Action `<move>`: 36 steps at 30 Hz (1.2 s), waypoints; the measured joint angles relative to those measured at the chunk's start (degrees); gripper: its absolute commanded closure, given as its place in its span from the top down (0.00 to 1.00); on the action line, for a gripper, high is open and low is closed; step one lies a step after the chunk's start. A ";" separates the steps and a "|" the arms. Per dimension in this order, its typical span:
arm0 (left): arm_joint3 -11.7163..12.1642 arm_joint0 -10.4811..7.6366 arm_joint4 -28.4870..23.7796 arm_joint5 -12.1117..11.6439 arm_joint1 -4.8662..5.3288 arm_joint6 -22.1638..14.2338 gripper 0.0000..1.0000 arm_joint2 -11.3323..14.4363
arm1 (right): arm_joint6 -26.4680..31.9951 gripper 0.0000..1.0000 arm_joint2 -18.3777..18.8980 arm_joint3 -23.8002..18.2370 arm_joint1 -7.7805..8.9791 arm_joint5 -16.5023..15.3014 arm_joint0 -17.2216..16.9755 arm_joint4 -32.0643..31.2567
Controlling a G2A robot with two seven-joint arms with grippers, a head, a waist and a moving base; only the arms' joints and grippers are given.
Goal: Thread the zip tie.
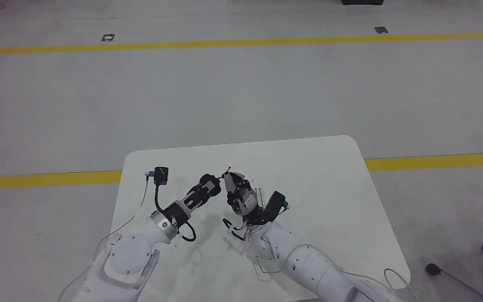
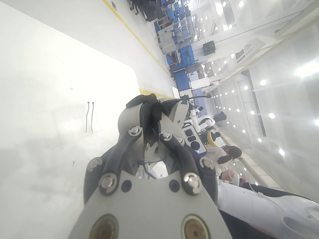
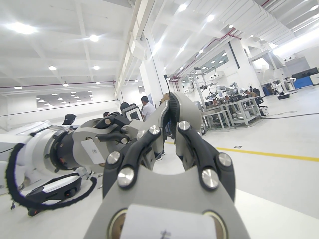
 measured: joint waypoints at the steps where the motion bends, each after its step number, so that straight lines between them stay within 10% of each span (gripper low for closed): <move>1: 0.00 0.00 0.00 0.00 0.00 0.00 0.00 0.00 | -0.02 0.00 -0.18 0.02 0.04 0.00 0.08 0.08; 25: 0.00 0.00 0.00 0.00 0.00 0.00 0.00 0.00 | 0.27 0.00 -1.58 0.63 0.32 0.00 0.58 0.90; 27: 0.00 0.00 0.00 0.00 0.00 0.00 0.00 0.00 | 0.27 0.47 -1.66 0.67 0.35 0.00 0.64 0.89; 28: 0.00 0.00 0.00 0.00 0.00 0.00 0.00 0.00 | 0.24 1.00 -1.66 0.69 0.36 0.00 0.66 0.94; 36: 0.00 0.00 0.00 0.00 0.00 0.00 0.00 0.00 | -0.68 1.00 -0.89 0.80 0.43 0.00 0.51 1.00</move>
